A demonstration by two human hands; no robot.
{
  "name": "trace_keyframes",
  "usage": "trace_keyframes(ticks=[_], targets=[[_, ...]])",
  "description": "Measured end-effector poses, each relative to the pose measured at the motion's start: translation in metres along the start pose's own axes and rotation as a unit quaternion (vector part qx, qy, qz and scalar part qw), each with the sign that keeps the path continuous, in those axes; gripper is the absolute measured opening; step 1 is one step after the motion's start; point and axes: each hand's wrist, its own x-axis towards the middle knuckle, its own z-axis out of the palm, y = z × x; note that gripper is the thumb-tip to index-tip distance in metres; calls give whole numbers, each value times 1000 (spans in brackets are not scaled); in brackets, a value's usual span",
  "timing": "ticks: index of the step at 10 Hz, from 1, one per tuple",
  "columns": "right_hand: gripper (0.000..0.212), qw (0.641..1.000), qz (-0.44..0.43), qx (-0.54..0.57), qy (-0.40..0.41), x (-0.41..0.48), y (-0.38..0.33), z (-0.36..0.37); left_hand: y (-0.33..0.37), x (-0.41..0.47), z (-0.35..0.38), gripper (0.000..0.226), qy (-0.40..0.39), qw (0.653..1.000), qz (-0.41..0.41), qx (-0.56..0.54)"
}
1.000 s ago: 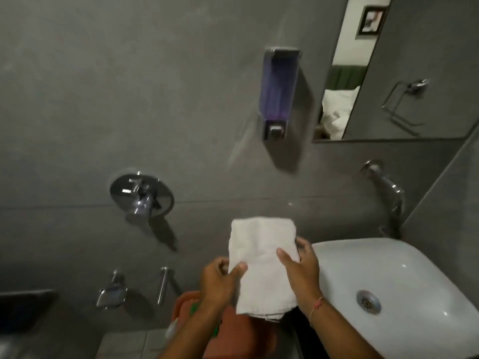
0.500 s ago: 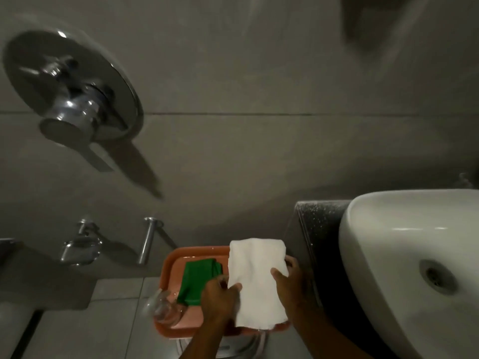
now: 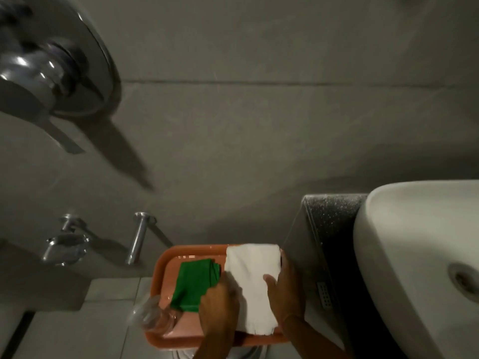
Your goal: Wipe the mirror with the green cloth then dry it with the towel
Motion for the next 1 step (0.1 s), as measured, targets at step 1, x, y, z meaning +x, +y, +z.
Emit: trace_keyframes(ticks=[1], targets=[[63,990,-123,-55,42,-17,-23,-29,15,-3,-28,42,122,979,163,14]])
